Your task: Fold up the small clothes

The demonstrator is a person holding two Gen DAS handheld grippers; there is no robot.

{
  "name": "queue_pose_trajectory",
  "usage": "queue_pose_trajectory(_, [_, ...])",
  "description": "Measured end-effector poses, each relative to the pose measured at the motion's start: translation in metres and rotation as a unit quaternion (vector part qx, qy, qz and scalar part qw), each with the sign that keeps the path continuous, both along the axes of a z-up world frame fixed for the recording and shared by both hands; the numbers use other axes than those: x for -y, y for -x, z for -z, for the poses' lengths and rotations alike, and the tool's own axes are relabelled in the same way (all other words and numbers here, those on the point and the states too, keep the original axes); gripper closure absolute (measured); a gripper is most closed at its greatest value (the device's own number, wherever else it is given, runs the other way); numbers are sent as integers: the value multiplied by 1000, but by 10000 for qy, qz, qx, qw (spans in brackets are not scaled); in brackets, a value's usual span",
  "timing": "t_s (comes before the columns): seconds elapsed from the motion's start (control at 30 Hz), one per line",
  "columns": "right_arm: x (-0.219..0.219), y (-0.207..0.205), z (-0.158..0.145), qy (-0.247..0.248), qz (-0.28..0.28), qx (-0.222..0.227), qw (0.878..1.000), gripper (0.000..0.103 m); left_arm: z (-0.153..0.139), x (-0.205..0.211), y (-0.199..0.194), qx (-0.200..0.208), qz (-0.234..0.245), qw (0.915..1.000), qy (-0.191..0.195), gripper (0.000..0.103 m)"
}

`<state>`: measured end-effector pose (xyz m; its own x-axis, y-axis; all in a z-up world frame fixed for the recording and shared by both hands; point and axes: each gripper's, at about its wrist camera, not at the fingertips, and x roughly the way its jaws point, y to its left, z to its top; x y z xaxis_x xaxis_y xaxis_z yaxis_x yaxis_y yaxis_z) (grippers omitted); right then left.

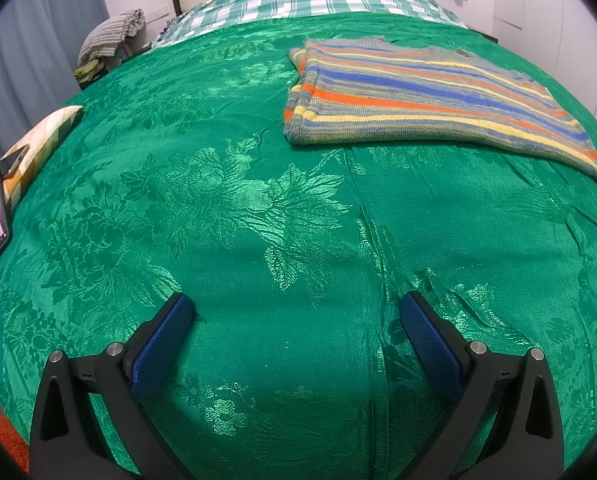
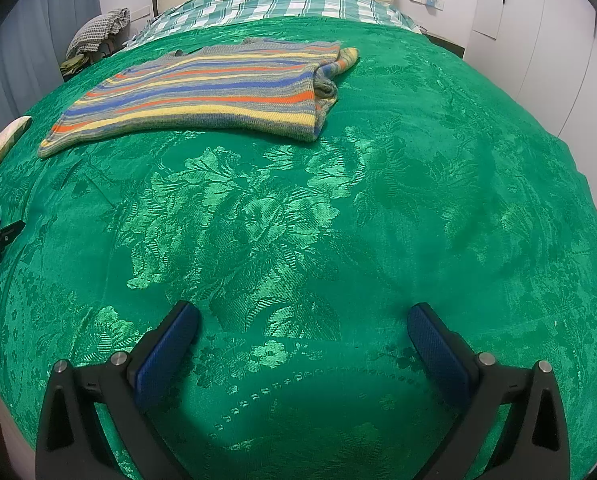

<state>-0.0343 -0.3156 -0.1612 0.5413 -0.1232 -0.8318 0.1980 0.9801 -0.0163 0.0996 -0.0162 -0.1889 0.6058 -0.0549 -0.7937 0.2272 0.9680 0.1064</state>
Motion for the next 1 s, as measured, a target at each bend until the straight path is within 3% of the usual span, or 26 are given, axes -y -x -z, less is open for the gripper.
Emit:
queue_pose_trajectory(0.43, [1,-1,-1,-36,28,-61,10000,0,-3,1,-1,-64,12,10000,-35,1])
queue_pose_trajectory(0.53, [3,-3,-8,-172,1,-277,9995,0,-22,8,5,-286,203,9989,-317,2])
queue_pose_trajectory(0.63, [10,-5,-20,-409,-69,-407,9983,0,-48,27,23,-48,721,9971,-242,2])
queue_pose_trajectory(0.73, [31,-15,-44,-643,-114,2,9979,0,-73,75,41,210,1656,9859,-84,2])
queue_pose_trajectory(0.87, [73,-60,-71,-980,-138,259,9948,0,-88,169,48,284,2983,9540,76,2])
queue_pose_trajectory(0.93, [105,-97,-81,-1482,-90,371,9882,0,-86,211,41,205,3357,9415,190,2])
queue_pose_trajectory(1.0, [129,-133,-80,-2022,-59,225,9791,7,-78,245,29,109,3563,9341,215,2])
